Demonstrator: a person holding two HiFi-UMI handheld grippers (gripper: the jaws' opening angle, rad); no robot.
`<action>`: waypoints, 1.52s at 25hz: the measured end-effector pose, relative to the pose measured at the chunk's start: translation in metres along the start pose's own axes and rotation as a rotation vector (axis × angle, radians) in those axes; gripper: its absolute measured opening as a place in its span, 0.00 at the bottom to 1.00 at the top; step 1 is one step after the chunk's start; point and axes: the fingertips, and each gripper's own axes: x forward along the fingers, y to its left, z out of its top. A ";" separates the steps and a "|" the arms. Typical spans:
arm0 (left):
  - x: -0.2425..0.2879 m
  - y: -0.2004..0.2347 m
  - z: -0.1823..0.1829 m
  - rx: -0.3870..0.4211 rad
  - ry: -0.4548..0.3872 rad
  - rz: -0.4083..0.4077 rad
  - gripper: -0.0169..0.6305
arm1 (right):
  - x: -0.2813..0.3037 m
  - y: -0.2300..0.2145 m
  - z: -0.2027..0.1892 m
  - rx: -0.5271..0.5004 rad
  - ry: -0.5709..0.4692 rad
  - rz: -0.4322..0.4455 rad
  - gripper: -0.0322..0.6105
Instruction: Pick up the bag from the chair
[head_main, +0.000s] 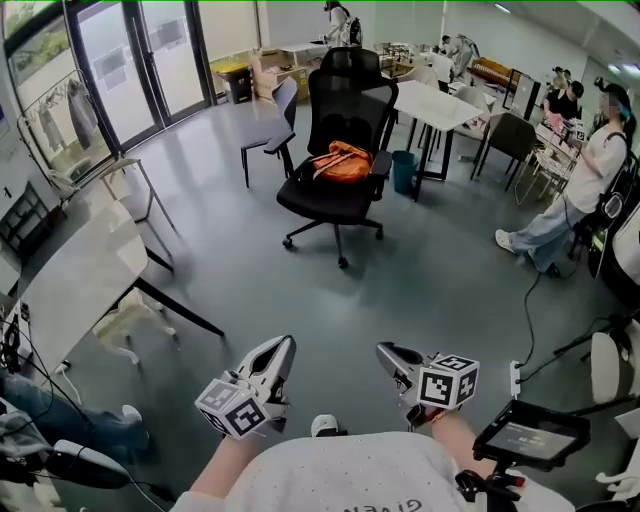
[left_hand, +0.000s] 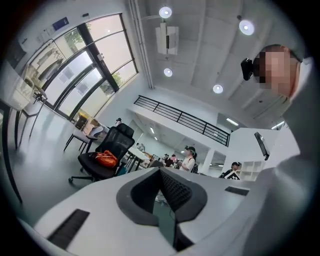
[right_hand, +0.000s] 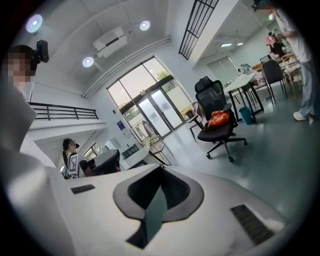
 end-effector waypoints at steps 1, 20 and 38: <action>0.006 0.013 0.011 0.025 0.015 0.007 0.05 | 0.013 0.003 0.011 -0.011 0.003 0.004 0.06; 0.072 0.123 0.049 -0.036 0.111 0.070 0.05 | 0.103 -0.035 0.074 -0.089 0.047 -0.092 0.06; 0.285 0.201 0.137 0.000 0.025 0.103 0.05 | 0.215 -0.179 0.278 -0.209 0.059 -0.051 0.06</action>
